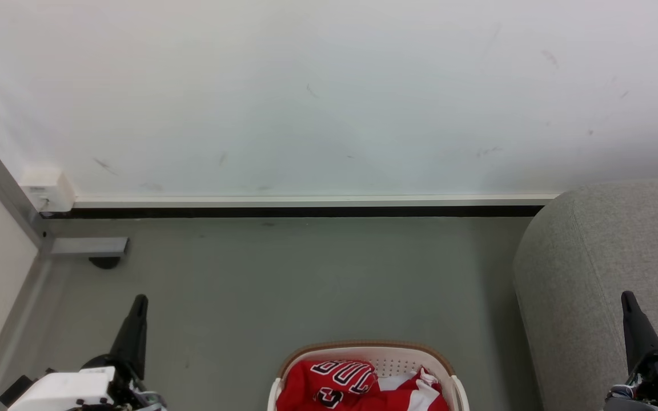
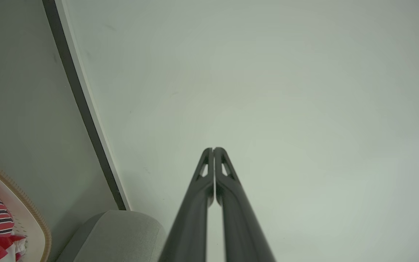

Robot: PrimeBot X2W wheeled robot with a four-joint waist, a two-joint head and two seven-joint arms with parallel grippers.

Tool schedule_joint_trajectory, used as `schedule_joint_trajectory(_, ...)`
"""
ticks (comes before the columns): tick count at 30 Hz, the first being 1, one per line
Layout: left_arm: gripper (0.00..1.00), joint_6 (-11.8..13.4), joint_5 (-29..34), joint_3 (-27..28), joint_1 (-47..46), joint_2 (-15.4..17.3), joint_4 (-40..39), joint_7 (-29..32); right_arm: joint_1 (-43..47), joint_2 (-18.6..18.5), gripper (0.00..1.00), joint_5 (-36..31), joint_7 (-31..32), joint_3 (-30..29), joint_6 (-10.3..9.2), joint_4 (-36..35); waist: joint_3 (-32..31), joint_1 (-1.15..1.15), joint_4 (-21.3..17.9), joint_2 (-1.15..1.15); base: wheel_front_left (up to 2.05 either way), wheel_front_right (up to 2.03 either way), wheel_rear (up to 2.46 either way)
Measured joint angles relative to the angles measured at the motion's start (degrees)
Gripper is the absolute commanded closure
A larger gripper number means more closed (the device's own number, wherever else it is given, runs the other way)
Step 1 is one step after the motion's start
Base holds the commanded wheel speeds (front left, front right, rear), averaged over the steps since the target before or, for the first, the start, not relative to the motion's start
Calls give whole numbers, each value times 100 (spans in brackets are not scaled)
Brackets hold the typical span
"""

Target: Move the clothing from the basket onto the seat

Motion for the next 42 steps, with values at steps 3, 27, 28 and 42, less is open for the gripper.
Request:
schedule_joint_trajectory(3,100,0,0,0,0,0,0,0,0,0,100,0,0,0,0,0,0,0,0,0,0,0,0)
schedule_joint_trajectory(27,0,-81,828,-186,216,-44,2,-471,259,592,0,-1093,-3,-102,0,18,-8,0,-20,0,0,0,0)
schedule_joint_trajectory(28,0,-100,920,-191,216,-44,-14,-505,259,602,0,-1196,-5,-132,0,9,-11,0,-24,0,0,0,0)
schedule_joint_trajectory(42,0,-171,2660,-334,216,-38,-130,-818,270,860,0,-3174,-36,-401,0,-24,-84,0,-61,0,0,0,0)
